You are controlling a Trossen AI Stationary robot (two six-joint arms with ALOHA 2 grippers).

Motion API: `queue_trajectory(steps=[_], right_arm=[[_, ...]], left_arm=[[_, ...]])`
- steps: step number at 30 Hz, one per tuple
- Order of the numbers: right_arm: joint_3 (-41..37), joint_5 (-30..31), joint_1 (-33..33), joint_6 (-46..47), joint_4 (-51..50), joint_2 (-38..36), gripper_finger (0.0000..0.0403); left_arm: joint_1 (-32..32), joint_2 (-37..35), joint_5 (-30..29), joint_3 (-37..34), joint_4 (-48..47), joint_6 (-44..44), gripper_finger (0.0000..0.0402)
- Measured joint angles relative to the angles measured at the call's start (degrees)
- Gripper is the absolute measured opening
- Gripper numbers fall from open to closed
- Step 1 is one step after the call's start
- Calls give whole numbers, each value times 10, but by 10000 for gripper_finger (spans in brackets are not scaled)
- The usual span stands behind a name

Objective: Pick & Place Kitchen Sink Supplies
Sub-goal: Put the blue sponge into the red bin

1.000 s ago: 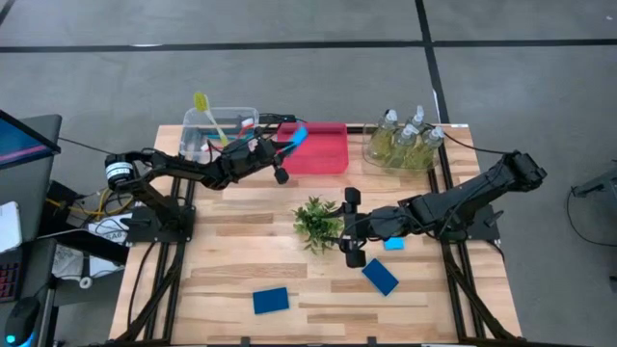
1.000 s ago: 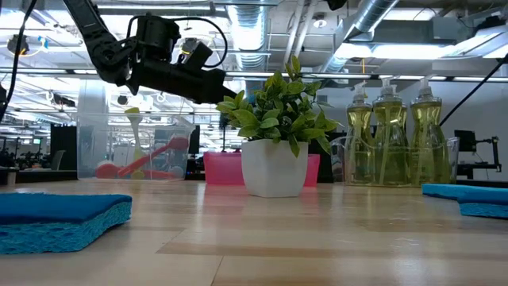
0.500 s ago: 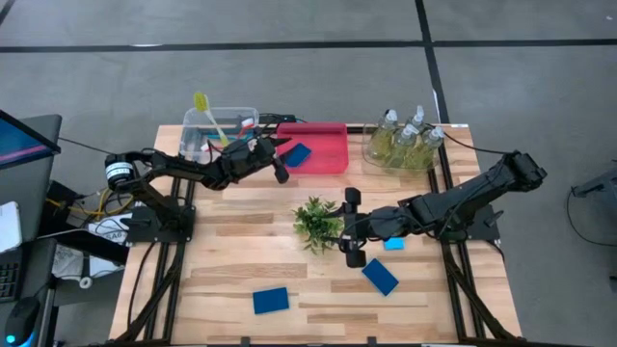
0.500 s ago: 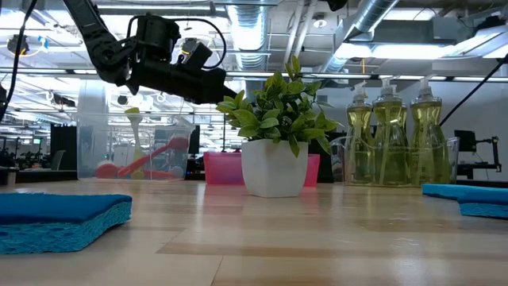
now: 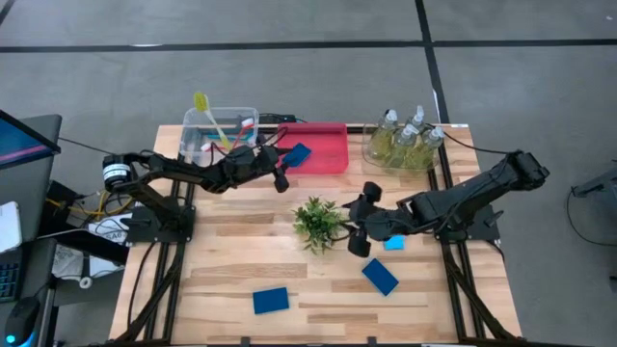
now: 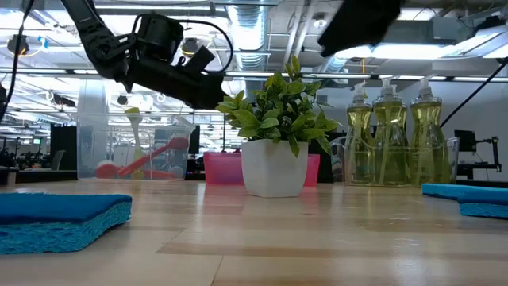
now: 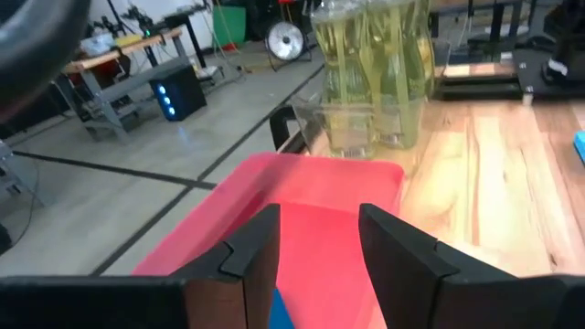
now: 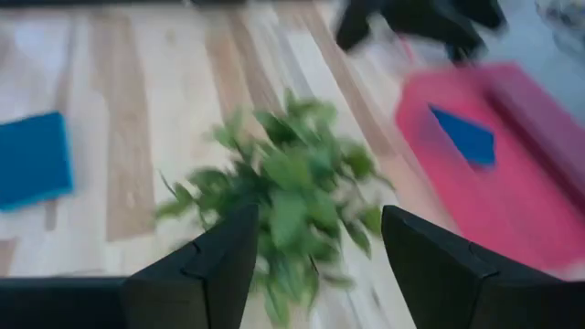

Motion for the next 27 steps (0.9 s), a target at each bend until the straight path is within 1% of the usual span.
queue_trajectory(steps=[4, 8, 13, 17, 19, 21, 23, 25, 27], right_arm=[[0, 0, -3, 79, -81, -14, 226], [0, 0, -3, 159, -165, -20, 226], [0, 0, -2, 235, -247, -10, 226], [0, -10, 4, 282, -293, 11, 226], [0, -23, 10, 310, -310, 23, 226], [0, -32, 18, 339, -321, 34, 226], [0, -35, 25, 377, -334, 48, 226], [0, -38, 32, 419, -351, 63, 226], [0, -49, 35, 456, -373, 80, 226]], left_arm=[[0, -30, 0, 0, -49, 0, 153], [-3, -81, 0, 0, -119, -10, 154], [-30, -145, 5, 0, -218, -65, 154], [-75, -185, 39, 0, -301, -110, 154], [-102, -202, 80, 0, -325, -165, 154], [-135, -218, 134, -6, -325, -215, 154], [-173, -231, 172, -16, -324, -243, 154], [-218, -243, 175, -28, -322, -249, 154], [-263, -248, 157, -43, -307, -253, 154]])
